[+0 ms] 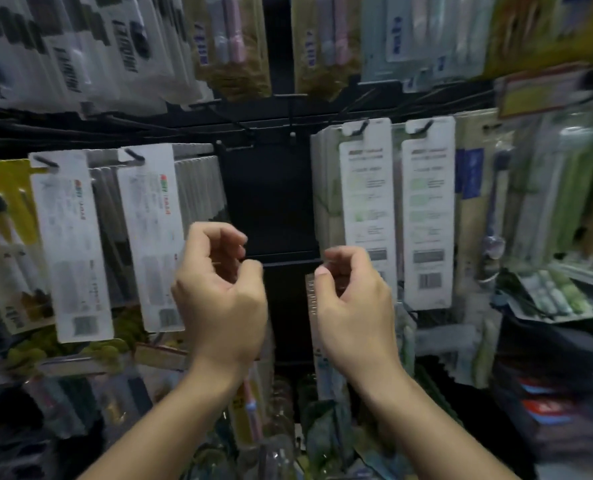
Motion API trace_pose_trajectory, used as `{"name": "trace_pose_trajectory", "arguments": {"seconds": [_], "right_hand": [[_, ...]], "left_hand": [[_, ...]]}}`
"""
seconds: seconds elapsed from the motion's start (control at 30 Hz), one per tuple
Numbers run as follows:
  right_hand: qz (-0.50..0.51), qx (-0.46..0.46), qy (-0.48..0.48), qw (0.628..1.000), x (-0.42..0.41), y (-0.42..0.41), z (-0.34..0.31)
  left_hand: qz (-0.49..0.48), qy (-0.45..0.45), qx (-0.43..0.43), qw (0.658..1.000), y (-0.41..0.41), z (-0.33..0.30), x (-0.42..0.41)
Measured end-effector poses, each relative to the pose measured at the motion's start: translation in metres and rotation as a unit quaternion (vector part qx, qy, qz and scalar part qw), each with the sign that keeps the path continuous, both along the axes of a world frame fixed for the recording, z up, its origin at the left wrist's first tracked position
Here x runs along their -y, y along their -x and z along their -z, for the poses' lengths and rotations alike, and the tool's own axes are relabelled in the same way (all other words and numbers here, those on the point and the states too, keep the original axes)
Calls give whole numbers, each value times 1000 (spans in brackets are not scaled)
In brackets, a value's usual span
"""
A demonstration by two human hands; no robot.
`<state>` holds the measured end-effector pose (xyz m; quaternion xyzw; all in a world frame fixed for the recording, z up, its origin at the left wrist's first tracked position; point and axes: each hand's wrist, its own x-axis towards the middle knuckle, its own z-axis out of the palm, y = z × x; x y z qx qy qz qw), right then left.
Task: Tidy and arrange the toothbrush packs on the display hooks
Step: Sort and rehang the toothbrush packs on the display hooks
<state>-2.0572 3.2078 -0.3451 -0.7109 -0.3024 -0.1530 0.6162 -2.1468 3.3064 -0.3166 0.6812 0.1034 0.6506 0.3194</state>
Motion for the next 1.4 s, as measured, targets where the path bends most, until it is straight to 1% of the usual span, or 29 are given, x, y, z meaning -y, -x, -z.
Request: {"name": "trace_pose_trajectory", "arguments": {"seconds": [0.17, 0.27, 0.4, 0.5, 0.67, 0.77, 0.83, 1.0, 1.23, 1.4], "right_hand": [[44, 6, -15, 999, 31, -20, 1], [80, 23, -22, 996, 45, -32, 3], [186, 82, -35, 979, 58, -50, 9], [240, 84, -16, 967, 65, -63, 12], [259, 74, 23, 963, 64, -77, 17], [251, 76, 28, 964, 64, -79, 17], [240, 74, 26, 968, 63, -79, 17], [236, 79, 16, 968, 62, -78, 17], [239, 86, 9, 967, 65, -72, 17], [239, 89, 2, 967, 67, -67, 17]], "left_hand": [[52, 1, -30, 998, -37, 4, 32], [70, 20, -51, 996, -56, 7, 45], [57, 52, -81, 994, -79, 10, 56], [61, 94, -115, 987, -93, 15, 61], [61, 114, -164, 978, -105, 21, 60], [75, 127, -169, 974, -108, 20, 57], [100, 134, -166, 972, -108, 20, 57], [199, 150, -134, 959, -108, 27, 57], [290, 160, -131, 934, -103, 34, 53], [297, 153, -119, 935, -96, 35, 52]]}}
